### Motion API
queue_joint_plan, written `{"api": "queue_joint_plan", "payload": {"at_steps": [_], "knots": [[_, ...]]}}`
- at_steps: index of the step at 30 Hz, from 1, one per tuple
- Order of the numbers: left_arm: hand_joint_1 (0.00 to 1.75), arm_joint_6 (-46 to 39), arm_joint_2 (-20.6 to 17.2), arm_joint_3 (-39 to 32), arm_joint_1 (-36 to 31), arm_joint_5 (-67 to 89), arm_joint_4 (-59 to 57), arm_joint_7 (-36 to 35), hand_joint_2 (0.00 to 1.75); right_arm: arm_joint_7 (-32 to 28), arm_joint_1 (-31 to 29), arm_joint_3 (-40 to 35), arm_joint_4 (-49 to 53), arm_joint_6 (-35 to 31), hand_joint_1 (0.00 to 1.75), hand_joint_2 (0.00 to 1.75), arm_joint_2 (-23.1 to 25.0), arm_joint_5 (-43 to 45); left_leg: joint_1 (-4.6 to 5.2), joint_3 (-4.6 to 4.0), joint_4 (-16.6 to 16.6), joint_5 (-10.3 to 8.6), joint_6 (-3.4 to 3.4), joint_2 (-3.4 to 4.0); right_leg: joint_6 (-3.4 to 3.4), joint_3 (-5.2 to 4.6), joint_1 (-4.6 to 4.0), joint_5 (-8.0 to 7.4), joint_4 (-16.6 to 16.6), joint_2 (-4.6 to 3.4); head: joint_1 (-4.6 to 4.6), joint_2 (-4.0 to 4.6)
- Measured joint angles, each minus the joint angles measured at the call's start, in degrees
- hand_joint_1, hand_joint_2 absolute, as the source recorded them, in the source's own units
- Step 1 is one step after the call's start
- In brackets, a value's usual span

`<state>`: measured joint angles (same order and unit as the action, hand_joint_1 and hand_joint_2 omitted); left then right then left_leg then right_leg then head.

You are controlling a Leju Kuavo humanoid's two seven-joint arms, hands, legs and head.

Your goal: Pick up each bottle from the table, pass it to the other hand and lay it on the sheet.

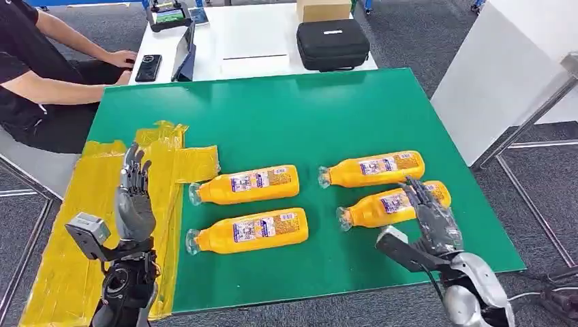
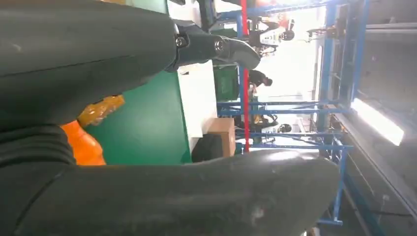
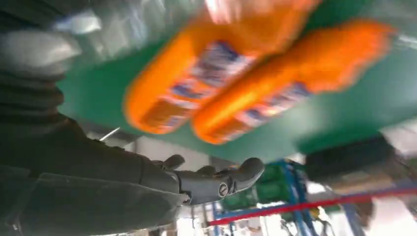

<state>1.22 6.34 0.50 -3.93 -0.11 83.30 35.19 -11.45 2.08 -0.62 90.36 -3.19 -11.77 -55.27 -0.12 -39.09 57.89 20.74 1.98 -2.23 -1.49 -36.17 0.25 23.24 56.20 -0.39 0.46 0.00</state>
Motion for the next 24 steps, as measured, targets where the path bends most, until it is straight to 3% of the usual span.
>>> {"api": "queue_joint_plan", "payload": {"at_steps": [10,24], "knots": [[0.0,0.0,0.1,0.0,-0.2,-0.7,0.0,-0.5,0.0,2.9,-2.4,0.5,-5.1,3.6,0.0,1.75,-9.5,-6.2,0.0,0.04,0.0,-0.07,0.1,0.02,-0.02,0.08,-0.01,-0.03,0.0,0.01,0.02,0.0],[0.0,-0.4,1.4,-0.1,1.0,-1.4,1.4,-0.7,0.0,1.7,-13.0,-4.9,-16.4,2.7,0.0,1.75,-12.8,-6.5,0.0,0.08,0.0,-0.14,0.16,0.02,-0.02,0.09,-0.01,-0.04,0.0,0.01,0.0,0.0]]}}
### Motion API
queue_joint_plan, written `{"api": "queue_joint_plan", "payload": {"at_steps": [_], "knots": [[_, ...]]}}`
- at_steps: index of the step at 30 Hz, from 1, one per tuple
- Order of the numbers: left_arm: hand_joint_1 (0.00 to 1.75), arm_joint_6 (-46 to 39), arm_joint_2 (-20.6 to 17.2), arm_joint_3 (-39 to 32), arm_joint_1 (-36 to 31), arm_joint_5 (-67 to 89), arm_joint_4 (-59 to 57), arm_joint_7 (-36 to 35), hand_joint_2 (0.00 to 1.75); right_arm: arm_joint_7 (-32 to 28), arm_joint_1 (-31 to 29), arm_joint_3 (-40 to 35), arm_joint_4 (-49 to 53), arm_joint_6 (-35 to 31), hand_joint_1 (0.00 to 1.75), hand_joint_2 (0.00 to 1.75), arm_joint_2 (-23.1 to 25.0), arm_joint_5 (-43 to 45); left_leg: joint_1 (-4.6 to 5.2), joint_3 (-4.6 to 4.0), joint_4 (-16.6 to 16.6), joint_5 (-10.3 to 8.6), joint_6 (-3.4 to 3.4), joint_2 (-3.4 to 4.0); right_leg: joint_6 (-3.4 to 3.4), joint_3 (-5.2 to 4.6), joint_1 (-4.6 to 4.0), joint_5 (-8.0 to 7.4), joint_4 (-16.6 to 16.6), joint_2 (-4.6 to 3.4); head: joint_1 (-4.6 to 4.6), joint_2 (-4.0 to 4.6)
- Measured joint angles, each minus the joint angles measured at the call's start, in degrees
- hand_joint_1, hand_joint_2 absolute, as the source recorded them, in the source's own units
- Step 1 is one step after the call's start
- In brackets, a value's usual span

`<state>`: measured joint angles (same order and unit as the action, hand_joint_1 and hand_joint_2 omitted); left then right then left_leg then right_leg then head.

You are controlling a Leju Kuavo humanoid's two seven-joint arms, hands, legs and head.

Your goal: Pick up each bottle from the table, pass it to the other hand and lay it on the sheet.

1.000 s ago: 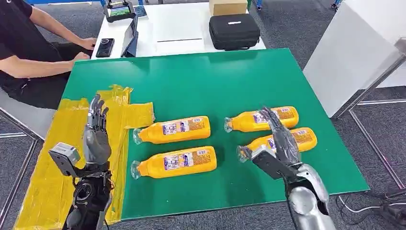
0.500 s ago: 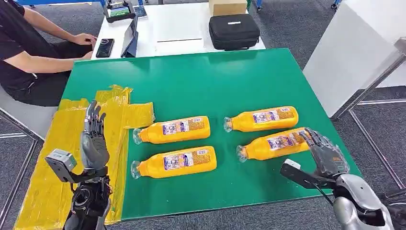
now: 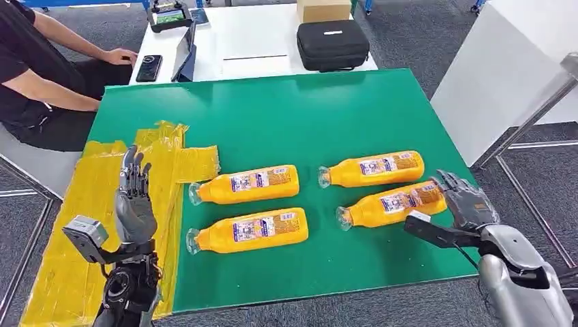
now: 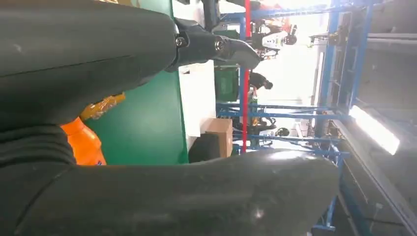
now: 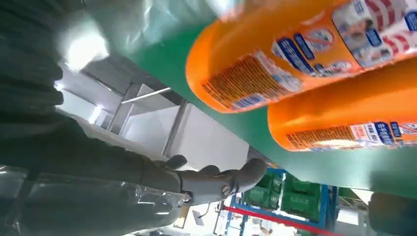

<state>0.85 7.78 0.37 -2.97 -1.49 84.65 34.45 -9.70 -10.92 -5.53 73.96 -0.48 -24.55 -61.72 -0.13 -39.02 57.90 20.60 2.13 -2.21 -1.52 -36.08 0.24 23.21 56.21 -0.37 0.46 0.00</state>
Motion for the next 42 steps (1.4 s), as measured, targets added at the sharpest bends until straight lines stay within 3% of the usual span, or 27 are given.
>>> {"api": "queue_joint_plan", "payload": {"at_steps": [8,16,25,31,35,36,38,39,42], "knots": [[0.0,-0.1,0.2,-0.2,0.2,0.0,0.1,-0.2,0.0,-0.1,-2.8,-2.0,-3.1,0.0,0.0,1.75,0.0,0.0,0.01,-0.04,0.0,0.0,0.02,0.01,0.0,0.0,0.0,0.0,0.0,0.01,0.04,0.0],[0.0,0.1,0.2,0.0,-0.6,-0.4,-0.1,-0.4,0.0,-2.6,-11.2,-7.6,-13.1,0.2,0.0,1.75,1.4,0.5,0.0,-0.01,0.0,-0.09,0.04,0.0,-0.04,0.0,0.0,-0.04,0.0,0.01,0.02,0.0],[0.0,-0.4,0.1,0.0,-0.7,-1.5,-0.6,-0.3,0.0,-3.6,-14.3,-13.2,-22.2,2.7,0.0,1.75,2.5,1.9,0.0,-0.04,0.0,-0.05,0.04,0.02,-0.05,-0.01,0.0,-0.04,0.0,0.01,0.02,0.0],[0.0,-0.6,0.0,0.0,-2.0,-1.5,-1.3,-0.5,0.0,-4.2,-17.9,-16.5,-28.4,6.4,0.0,1.75,3.7,1.8,-0.01,0.12,0.0,-0.06,0.04,-0.01,-0.04,0.11,-0.01,-0.03,0.0,0.01,0.02,0.0],[0.0,-0.7,-0.1,0.0,-2.9,-1.8,-1.7,-1.4,0.0,-3.7,-19.0,-19.2,-29.1,13.5,0.0,1.75,2.1,4.6,0.0,0.38,0.0,-0.04,0.04,-0.04,-0.05,0.3,0.0,0.0,0.0,0.02,0.02,0.0],[0.0,-0.7,-0.1,0.0,-3.0,-2.1,-1.8,-1.5,0.0,-3.4,-18.8,-20.0,-28.2,15.5,0.3,1.75,1.1,5.6,-0.01,0.4,0.0,-0.05,0.05,-0.1,-0.06,0.33,0.0,0.02,-0.1,0.05,-0.02,0.0],[0.0,-0.7,-0.2,-0.1,-3.1,-2.1,-1.9,-1.5,0.0,-2.7,-18.2,-20.8,-26.6,17.5,0.3,1.75,-0.3,7.1,-0.01,0.42,0.0,-0.04,0.05,-0.24,-0.12,0.43,0.0,0.07,-0.1,0.18,0.02,0.0],[0.0,-0.7,-0.2,-0.1,-3.1,-2.1,-1.9,-1.5,0.0,-2.4,-17.9,-21.1,-25.9,18.1,1.75,1.75,-0.9,7.5,-0.01,0.43,0.0,-0.04,0.05,-0.26,-0.14,0.46,0.0,0.08,-0.1,0.19,0.0,0.0],[0.0,-0.7,-0.3,-0.2,-3.1,-2.1,-1.9,-1.6,0.0,-1.7,-17.3,-22.1,-24.4,19.0,1.75,1.75,-2.1,7.7,0.0,0.44,0.0,-0.03,0.07,-0.25,-0.15,0.49,0.01,0.08,-0.1,0.19,0.0,0.0]]}}
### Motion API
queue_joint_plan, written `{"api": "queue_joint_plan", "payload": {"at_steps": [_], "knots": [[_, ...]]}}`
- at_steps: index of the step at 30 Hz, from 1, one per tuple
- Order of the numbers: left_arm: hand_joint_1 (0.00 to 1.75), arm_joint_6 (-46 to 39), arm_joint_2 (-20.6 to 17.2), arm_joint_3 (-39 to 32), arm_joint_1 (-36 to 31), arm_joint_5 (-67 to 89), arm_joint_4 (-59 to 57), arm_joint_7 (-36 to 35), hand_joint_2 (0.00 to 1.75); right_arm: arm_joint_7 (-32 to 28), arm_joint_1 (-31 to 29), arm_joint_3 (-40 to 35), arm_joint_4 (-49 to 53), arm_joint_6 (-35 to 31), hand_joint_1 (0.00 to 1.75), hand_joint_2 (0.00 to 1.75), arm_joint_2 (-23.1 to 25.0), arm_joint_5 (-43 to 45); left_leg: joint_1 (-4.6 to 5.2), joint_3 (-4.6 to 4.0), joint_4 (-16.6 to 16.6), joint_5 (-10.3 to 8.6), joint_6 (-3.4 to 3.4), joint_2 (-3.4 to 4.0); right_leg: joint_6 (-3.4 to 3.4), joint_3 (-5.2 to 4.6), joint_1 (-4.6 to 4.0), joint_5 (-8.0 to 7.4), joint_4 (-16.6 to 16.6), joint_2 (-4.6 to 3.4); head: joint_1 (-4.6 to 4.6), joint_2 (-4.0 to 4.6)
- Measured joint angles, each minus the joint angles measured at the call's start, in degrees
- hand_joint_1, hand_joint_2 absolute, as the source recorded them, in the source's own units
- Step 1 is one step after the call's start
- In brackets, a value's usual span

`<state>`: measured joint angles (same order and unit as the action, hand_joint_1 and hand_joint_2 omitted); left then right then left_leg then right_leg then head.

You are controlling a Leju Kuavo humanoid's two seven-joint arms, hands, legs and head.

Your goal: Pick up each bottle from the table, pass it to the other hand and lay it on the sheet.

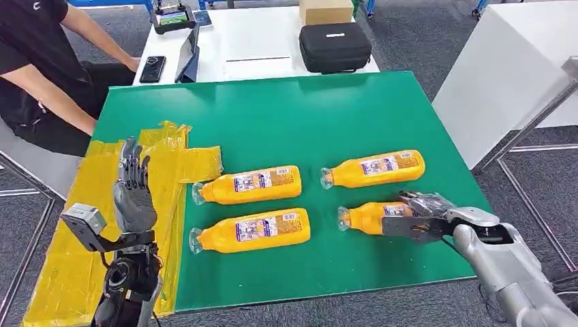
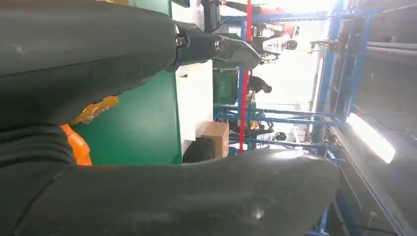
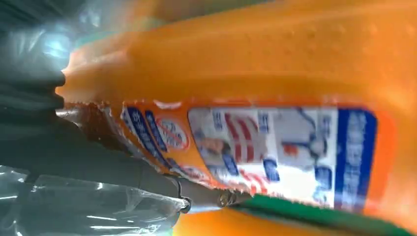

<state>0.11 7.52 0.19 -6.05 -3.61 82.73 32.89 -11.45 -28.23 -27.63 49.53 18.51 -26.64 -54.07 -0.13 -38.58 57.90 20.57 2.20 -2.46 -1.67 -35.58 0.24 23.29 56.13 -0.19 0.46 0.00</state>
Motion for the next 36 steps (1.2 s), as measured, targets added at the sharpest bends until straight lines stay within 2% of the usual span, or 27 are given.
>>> {"api": "queue_joint_plan", "payload": {"at_steps": [9,15,17,18,22,26,36], "knots": [[0.0,0.0,-0.2,0.0,-0.5,0.0,-0.9,0.0,0.0,0.7,0.3,-1.1,0.4,-1.6,1.75,1.75,-0.4,1.6,0.0,0.22,0.0,0.02,0.01,0.05,-0.01,0.18,-0.01,-0.01,0.0,-0.01,0.02,0.0],[0.0,0.4,-0.3,0.0,-0.4,-0.5,-1.4,0.0,0.0,1.5,3.2,0.9,2.4,-7.3,1.75,1.75,-0.1,6.7,-0.01,0.27,0.0,0.07,0.01,0.06,-0.01,0.29,-0.03,0.0,0.0,-0.01,0.02,0.0],[0.0,1.0,-0.3,0.0,0.4,-1.5,-1.3,0.0,0.0,0.2,5.5,3.2,5.1,-9.9,1.75,1.75,0.3,11.7,-0.01,0.21,0.0,0.07,0.0,0.04,-0.01,0.29,-0.04,0.01,0.0,-0.01,-0.04,0.0],[0.0,1.2,-0.4,-0.1,0.9,-2.0,-1.2,0.1,1.75,-0.6,6.5,4.6,6.7,-10.3,1.75,1.75,0.6,14.3,-0.01,0.19,0.0,0.13,-0.07,0.06,-0.01,0.25,-0.03,0.0,0.0,-0.03,0.02,0.0],[0.0,2.8,-0.4,-0.1,1.7,-3.3,-0.8,-0.1,1.75,-4.8,10.0,9.2,12.8,-10.7,1.75,1.75,3.4,25.0,-0.01,-0.03,0.0,0.13,-0.09,0.16,-0.02,0.02,-0.03,-0.02,0.0,-0.04,-0.02,0.0],[0.0,4.6,-0.3,0.4,1.2,-5.7,-0.9,-1.9,1.75,-6.5,7.9,14.7,19.4,-10.6,1.75,1.75,8.8,35.4,-0.03,-0.09,0.0,0.05,-0.13,0.29,0.04,-0.17,-0.04,-0.07,0.1,-0.15,0.0,0.0],[0.0,5.2,-0.2,4.0,-2.3,-11.4,-2.5,-3.7,1.75,-5.1,-2.6,14.7,20.3,-14.6,1.75,1.75,17.4,35.9,-0.01,-0.2,0.0,-0.04,-0.07,0.29,0.1,-0.24,-0.01,-0.13,0.1,-0.17,0.0,0.0]]}}
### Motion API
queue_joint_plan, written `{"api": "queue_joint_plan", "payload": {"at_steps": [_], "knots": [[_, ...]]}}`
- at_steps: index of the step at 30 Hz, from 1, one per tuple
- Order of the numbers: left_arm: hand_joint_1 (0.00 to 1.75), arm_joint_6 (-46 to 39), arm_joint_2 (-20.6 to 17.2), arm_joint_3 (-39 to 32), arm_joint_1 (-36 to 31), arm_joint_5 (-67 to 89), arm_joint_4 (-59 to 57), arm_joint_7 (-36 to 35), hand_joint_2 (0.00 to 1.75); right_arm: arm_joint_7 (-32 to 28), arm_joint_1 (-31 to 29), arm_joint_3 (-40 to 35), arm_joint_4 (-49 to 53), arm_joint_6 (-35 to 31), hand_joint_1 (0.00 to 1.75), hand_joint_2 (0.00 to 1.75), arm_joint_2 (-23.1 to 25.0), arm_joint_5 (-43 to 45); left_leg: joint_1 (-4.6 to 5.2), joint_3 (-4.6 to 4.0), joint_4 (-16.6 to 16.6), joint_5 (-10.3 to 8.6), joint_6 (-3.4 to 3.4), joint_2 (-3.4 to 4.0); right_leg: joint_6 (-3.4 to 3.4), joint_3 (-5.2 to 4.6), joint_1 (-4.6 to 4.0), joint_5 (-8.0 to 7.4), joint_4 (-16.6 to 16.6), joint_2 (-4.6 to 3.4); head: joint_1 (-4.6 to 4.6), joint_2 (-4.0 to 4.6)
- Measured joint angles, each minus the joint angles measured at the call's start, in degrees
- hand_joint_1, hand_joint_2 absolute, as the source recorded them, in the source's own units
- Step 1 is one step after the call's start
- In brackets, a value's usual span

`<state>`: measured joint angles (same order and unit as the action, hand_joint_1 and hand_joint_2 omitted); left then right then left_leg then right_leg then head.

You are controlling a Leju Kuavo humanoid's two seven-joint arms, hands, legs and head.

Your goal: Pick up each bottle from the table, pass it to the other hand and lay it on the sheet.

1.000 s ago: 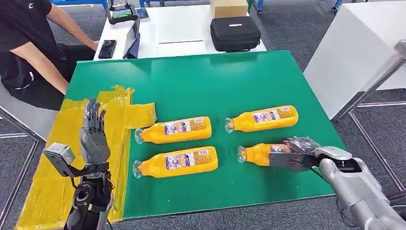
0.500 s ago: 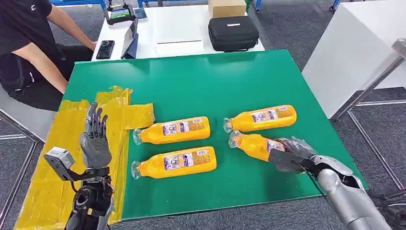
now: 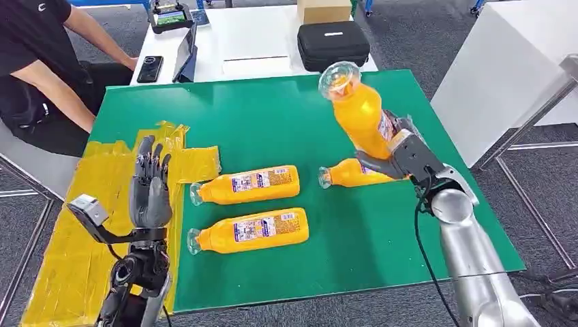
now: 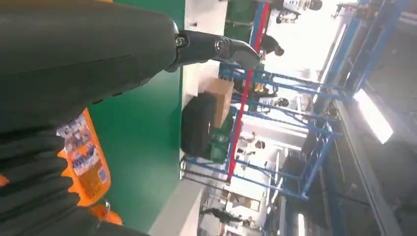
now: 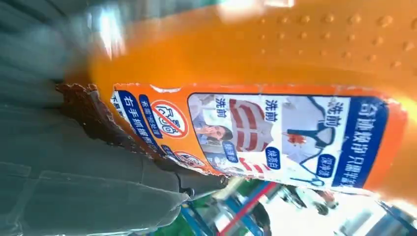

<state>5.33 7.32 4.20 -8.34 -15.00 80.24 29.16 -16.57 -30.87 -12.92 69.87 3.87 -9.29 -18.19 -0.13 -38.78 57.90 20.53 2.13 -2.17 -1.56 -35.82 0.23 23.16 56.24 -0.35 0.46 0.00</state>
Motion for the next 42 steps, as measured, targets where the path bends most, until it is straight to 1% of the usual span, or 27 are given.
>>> {"api": "queue_joint_plan", "payload": {"at_steps": [3,7,10,14,21,26,31,37,42], "knots": [[0.0,0.3,0.5,1.2,-1.6,-1.5,-0.6,-1.2,1.75,2.2,-4.9,-2.1,-5.0,-3.6,1.75,1.75,3.8,-3.2,-0.01,-0.01,0.0,-0.03,0.0,0.04,0.01,-0.04,-0.01,-0.02,0.0,-0.02,-0.02,0.0],[0.0,0.3,1.2,3.0,-4.0,-2.7,-1.5,-1.9,1.75,3.9,-11.3,-6.0,-15.4,-8.6,1.75,1.75,11.2,-8.2,-0.06,0.01,0.0,-0.09,-0.1,0.19,0.05,-0.1,-0.05,-0.05,0.0,-0.13,0.02,0.0],[0.0,0.3,1.3,3.8,-4.7,-3.2,-1.9,-2.1,1.75,4.2,-14.1,-8.7,-22.6,-10.2,1.75,1.75,16.0,-10.1,-0.14,0.0,0.0,-0.11,-0.12,0.17,0.06,-0.13,-0.15,-0.04,0.0,-0.13,0.02,0.0],[0.0,0.3,1.3,4.4,-4.9,-3.3,-2.4,-2.1,1.75,4.4,-16.1,-10.9,-29.1,-10.9,1.75,1.75,20.3,-10.9,-0.15,-0.07,0.0,-0.1,-0.13,0.11,0.08,-0.18,-0.15,-0.02,0.0,-0.11,0.0,0.0],[0.0,0.6,1.3,5.2,-5.0,-4.3,-2.6,-2.2,1.75,4.9,-18.1,-13.6,-35.6,-10.3,1.75,1.75,24.6,-12.8,-0.12,-0.16,0.0,-0.09,-0.13,0.12,0.08,-0.24,-0.11,-0.02,0.0,-0.12,-0.02,0.0],[0.0,-0.5,1.2,6.1,-5.0,-5.4,-1.8,-2.8,1.75,6.4,-17.5,-18.4,-37.4,-10.6,1.75,1.75,28.1,-12.8,-0.14,-0.16,0.0,-0.09,-0.14,0.1,0.08,-0.27,-0.13,-0.02,0.0,-0.11,0.0,0.0],[0.0,-0.7,1.0,6.2,-5.0,-6.8,-1.6,-2.8,1.75,7.3,-17.0,-23.1,-37.7,-12.9,1.75,1.75,29.1,-12.5,-0.14,-0.16,0.0,-0.09,-0.14,0.11,0.09,-0.29,-0.13,-0.02,0.0,-0.11,-0.02,0.0],[0.0,-1.2,0.7,6.0,-4.9,-9.7,-1.6,-4.1,1.75,7.4,-16.6,-28.0,-37.6,-16.7,1.75,1.75,29.5,-15.1,-0.13,-0.17,0.0,-0.09,-0.14,0.1,0.09,-0.28,-0.12,-0.02,0.0,-0.11,-0.02,0.0],[0.0,-2.2,0.7,5.9,-4.5,-11.9,-0.9,-5.9,1.75,12.0,-14.8,-34.0,-34.9,-20.7,1.75,1.75,29.7,-20.2,-0.13,-0.17,0.0,-0.09,-0.14,0.15,0.09,-0.3,-0.12,-0.02,0.0,-0.12,0.0,0.0]]}}
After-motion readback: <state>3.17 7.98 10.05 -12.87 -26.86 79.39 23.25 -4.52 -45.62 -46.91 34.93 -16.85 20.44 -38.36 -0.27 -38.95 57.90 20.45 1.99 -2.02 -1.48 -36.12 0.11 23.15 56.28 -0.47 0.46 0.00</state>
